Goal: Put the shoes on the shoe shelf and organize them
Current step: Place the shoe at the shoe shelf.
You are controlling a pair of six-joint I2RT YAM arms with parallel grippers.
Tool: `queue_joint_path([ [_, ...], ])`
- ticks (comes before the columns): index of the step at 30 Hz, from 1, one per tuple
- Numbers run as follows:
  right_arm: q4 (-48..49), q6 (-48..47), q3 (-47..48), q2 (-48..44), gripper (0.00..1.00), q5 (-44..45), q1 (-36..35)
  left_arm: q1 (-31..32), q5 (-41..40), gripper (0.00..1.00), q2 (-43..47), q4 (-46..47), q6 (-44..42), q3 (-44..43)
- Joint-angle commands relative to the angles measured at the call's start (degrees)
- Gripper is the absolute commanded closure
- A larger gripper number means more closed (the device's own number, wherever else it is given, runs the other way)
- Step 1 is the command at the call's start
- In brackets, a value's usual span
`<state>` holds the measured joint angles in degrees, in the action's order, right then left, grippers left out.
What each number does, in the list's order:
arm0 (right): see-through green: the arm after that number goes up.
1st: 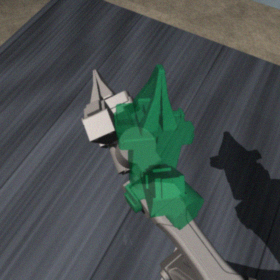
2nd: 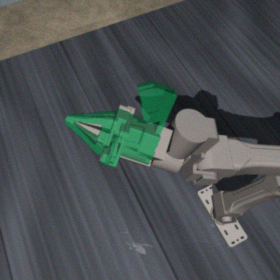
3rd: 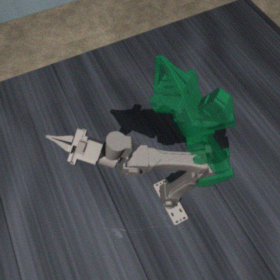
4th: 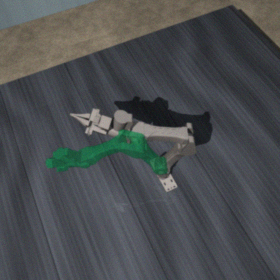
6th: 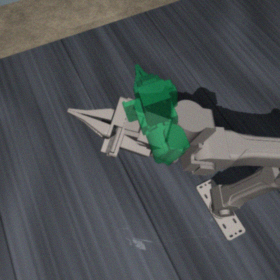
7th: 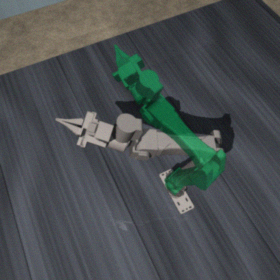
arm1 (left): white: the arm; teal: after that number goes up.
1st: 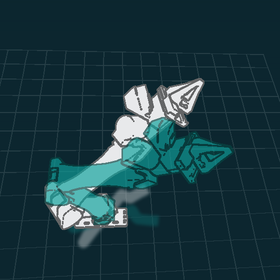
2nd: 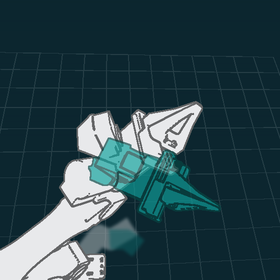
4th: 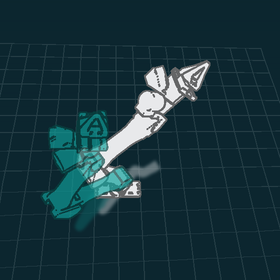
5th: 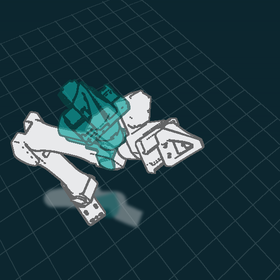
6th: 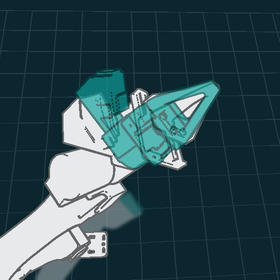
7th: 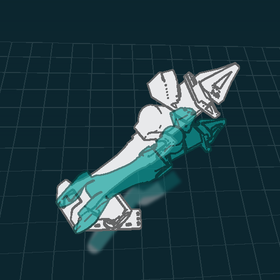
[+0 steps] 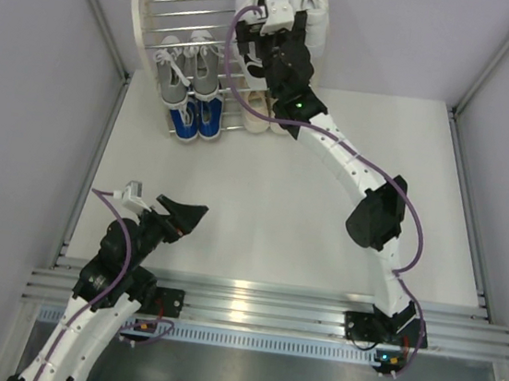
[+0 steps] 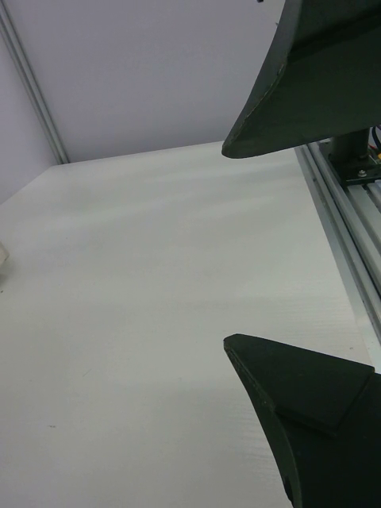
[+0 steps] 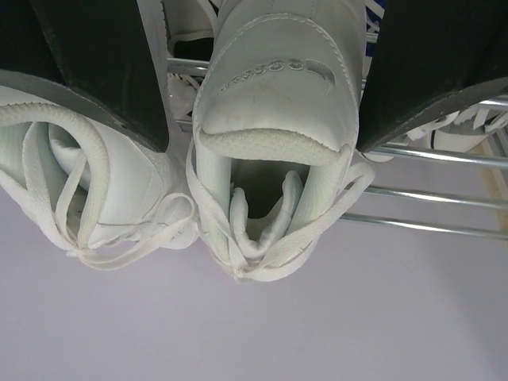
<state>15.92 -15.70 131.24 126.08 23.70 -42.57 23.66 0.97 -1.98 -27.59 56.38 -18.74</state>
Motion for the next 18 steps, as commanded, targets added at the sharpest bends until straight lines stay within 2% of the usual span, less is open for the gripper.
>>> queue_joint_path([
  [1,4.3,-0.6,1.3,-5.6,0.00,-1.4,1.0,0.1,0.1,0.02,0.7,0.4,-0.7,-2.4],
  [18,1.3,-1.3,5.5,-9.9,0.01,-4.4,-2.2,0.0,0.8,0.02,0.7,0.4,-0.6,-3.8],
])
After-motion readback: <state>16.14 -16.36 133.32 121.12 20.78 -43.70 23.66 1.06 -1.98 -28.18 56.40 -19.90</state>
